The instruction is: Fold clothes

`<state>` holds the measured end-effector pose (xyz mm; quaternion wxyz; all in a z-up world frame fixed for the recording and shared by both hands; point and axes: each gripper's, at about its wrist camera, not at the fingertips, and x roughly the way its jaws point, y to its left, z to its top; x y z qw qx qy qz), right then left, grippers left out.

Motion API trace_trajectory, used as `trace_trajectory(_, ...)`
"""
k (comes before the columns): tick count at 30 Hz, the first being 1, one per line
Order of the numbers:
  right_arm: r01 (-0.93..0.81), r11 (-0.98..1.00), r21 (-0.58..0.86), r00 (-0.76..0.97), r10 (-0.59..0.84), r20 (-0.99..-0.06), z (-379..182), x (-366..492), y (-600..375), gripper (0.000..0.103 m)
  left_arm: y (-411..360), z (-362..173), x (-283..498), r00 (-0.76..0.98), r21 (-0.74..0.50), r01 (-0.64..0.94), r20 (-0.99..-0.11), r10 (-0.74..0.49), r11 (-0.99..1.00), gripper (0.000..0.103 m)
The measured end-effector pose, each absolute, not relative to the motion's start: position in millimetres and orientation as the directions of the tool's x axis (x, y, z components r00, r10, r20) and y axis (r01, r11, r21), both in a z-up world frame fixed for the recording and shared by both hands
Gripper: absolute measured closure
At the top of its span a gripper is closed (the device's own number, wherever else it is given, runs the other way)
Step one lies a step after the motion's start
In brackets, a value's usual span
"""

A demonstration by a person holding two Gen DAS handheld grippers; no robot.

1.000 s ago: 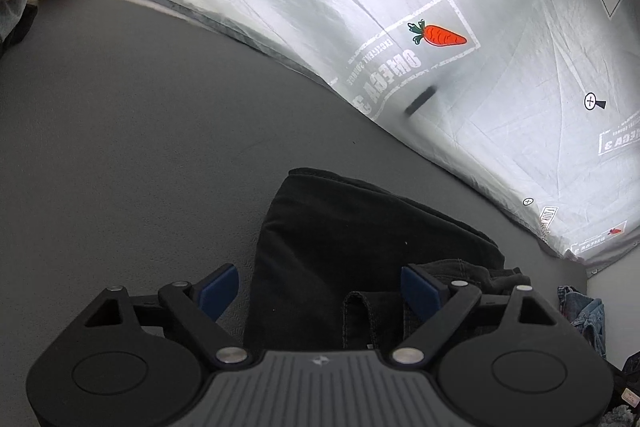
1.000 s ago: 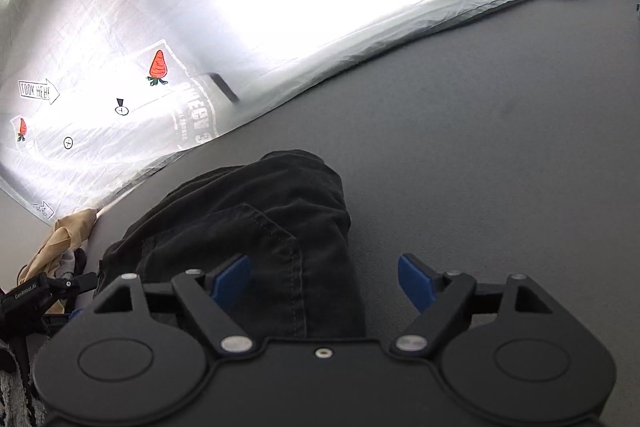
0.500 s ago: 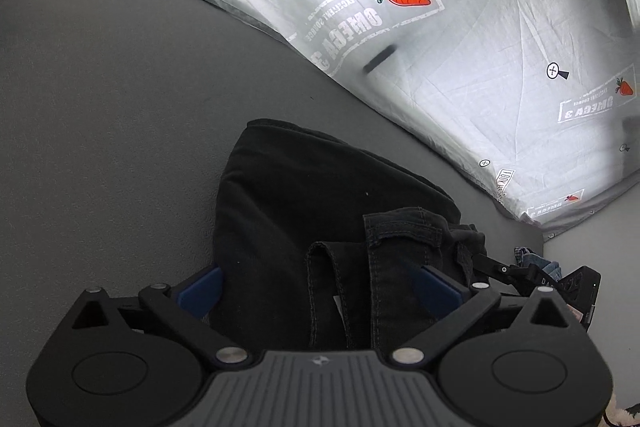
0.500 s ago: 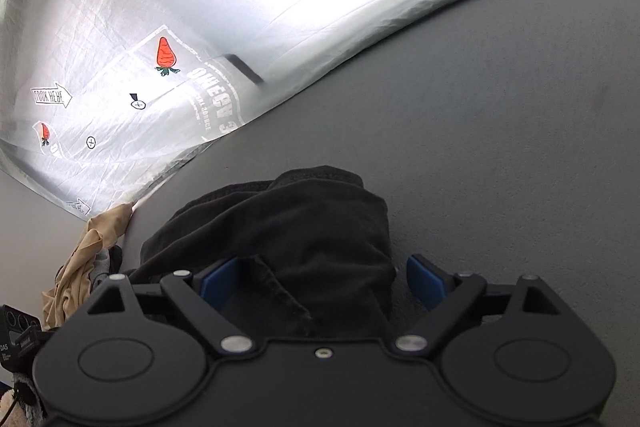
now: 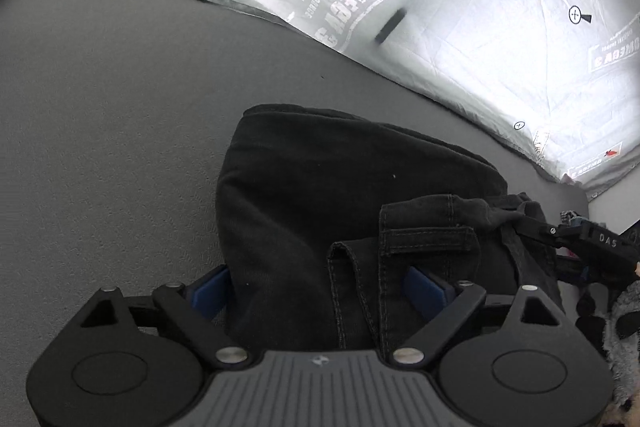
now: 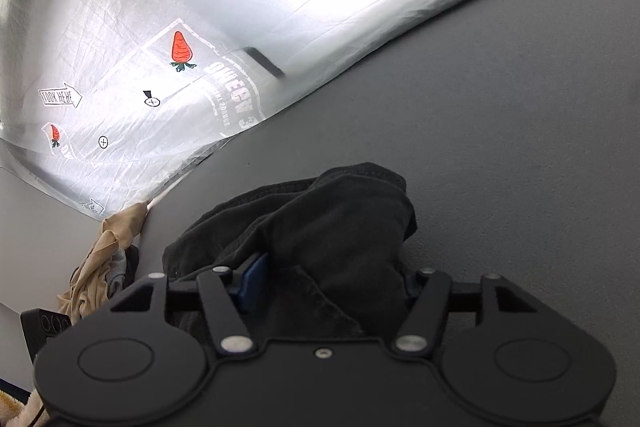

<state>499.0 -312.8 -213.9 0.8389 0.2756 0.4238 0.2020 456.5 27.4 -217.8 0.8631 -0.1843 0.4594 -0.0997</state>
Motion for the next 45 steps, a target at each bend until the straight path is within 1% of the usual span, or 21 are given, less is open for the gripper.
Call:
trace_trajectory(1,-0.099,0.78,0.618,0.577,0.551,-0.603,-207,492,-309,0.055,20,-214,452,0.57,-0.371,0.007,-0.762,-0.308,0.929,0.032)
trace_trajectory(2,-0.086,0.792,0.604,0.6,0.525,-0.604,-200,484,-305,0.06,15,-210,448,0.579,-0.344,-0.002,-0.766,-0.279,0.939,0.041)
trace_trajectory(3,-0.072,0.804,0.59,0.622,0.498,-0.604,-192,475,-302,0.062,15,-207,446,0.584,-0.336,-0.028,-0.77,-0.258,0.942,0.053)
trace_trajectory(4,-0.057,0.816,0.575,0.643,0.471,-0.604,-185,467,-298,0.066,14,-204,444,0.588,-0.328,-0.054,-0.774,-0.235,0.943,0.063)
trace_trajectory(5,-0.042,0.827,0.56,0.662,0.443,-0.604,-178,459,-294,0.067,15,-202,442,0.591,-0.333,-0.077,-0.774,-0.226,0.94,0.071)
trace_trajectory(6,-0.028,0.84,0.542,0.679,0.414,-0.606,-171,451,-290,0.068,20,-202,441,0.593,-0.357,-0.095,-0.77,-0.235,0.929,0.083)
trace_trajectory(7,-0.018,0.853,0.521,0.698,0.384,-0.605,-164,441,-286,0.069,24,-201,439,0.595,-0.38,-0.113,-0.766,-0.244,0.918,0.09)
trace_trajectory(9,-0.001,0.862,0.507,0.731,0.347,-0.588,-150,421,-283,0.07,28,-199,435,0.605,-0.417,-0.123,-0.751,-0.265,0.901,0.09)
trace_trajectory(14,0.019,0.864,0.503,0.798,0.289,-0.528,-110,370,-286,0.071,22,-175,417,0.654,-0.471,-0.079,-0.69,-0.311,0.879,0.091)
trace_trajectory(20,0.038,0.865,0.501,0.88,0.208,-0.427,-63,324,-309,0.071,-1,-134,395,0.733,-0.592,-0.004,-0.55,-0.4,0.806,0.091)
trace_trajectory(24,0.058,0.858,0.511,0.922,0.149,-0.356,-30,293,-340,0.071,-37,-93,388,0.757,-0.556,0.132,-0.477,-0.445,0.821,0.091)
trace_trajectory(27,0.081,0.85,0.52,0.947,0.097,-0.307,-9,264,-370,0.071,-70,-67,380,0.758,-0.565,0.204,-0.426,-0.494,0.799,0.091)
trace_trajectory(30,0.091,0.84,0.535,0.964,0.06,-0.259,3,235,-413,0.071,-114,-46,370,0.756,-0.537,0.279,-0.388,-0.527,0.796,0.09)
trace_trajectory(34,0.09,0.826,0.556,0.974,0.043,-0.222,6,211,-488,0.071,-188,-32,349,0.752,-0.496,0.339,-0.368,-0.547,0.799,0.09)
trace_trajectory(39,0.031,0.822,0.569,0.976,0.098,-0.195,4,196,-602,0.071,-285,-31,308,0.791,-0.519,0.279,-0.353,-0.5,0.808,0.091)
trace_trajectory(43,0.015,0.827,0.562,0.965,0.136,-0.226,7,216,-684,0.071,-367,-40,295,0.786,-0.576,0.251,-0.348,-0.511,0.778,0.091)
trace_trajectory(45,0.011,0.835,0.55,0.959,0.147,-0.242,8,233,-720,0.07,-406,-44,299,0.771,-0.61,0.23,-0.361,-0.524,0.759,0.091)
